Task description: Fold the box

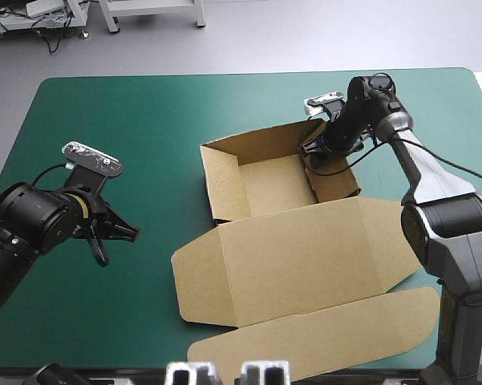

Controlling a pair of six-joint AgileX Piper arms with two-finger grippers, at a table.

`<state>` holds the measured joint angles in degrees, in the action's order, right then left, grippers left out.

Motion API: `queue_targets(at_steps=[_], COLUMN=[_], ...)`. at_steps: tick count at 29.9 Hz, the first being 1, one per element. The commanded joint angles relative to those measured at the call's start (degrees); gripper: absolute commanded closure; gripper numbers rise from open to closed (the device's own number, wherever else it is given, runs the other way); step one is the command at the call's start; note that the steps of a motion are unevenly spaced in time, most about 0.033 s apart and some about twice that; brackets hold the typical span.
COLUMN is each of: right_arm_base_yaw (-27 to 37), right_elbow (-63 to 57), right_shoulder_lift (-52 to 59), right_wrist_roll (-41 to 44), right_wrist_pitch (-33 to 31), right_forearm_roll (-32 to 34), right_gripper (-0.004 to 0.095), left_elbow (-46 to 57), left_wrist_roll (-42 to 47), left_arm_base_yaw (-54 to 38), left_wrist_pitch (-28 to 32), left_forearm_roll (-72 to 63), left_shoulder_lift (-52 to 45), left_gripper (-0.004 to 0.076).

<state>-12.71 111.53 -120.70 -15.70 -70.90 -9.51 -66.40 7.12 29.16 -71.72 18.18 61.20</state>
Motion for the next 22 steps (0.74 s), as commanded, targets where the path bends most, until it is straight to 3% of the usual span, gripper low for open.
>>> queue_targets(at_steps=[1,6,9,11,16,22], right_arm_base_yaw=[0.0,0.0,0.0,0.0,1.0,8.7], right_elbow=[1.7,1.8,1.8,1.8,3.3,9.4], right_shoulder_lift=[3.0,3.0,3.0,3.0,3.1,3.1], right_wrist_roll=[-0.5,-0.5,-0.5,-1.3,-0.3,4.1], right_wrist_pitch=[-0.7,-0.7,-0.7,-0.4,1.1,5.1], right_forearm_roll=[-0.3,0.1,1.0,2.8,14.5,19.9], right_gripper=[0.0411,0.0775,0.0925,0.0928,0.0928,0.0928], left_elbow=[-1.4,-1.4,-1.4,-1.4,-1.4,-1.4], left_wrist_roll=[0.8,0.8,1.0,1.0,1.0,1.0], left_arm_base_yaw=[0.1,0.1,0.1,0.1,0.1,0.1], left_wrist_pitch=[0.2,2.6,3.3,3.3,3.3,3.3], left_forearm_roll=[1.9,1.9,1.9,1.9,1.9,1.8], left_shoulder_lift=[-1.2,-1.2,-1.2,-1.2,-1.2,-1.2], left_gripper=[0.0734,0.0734,0.0734,0.0734,0.0734,0.0734])
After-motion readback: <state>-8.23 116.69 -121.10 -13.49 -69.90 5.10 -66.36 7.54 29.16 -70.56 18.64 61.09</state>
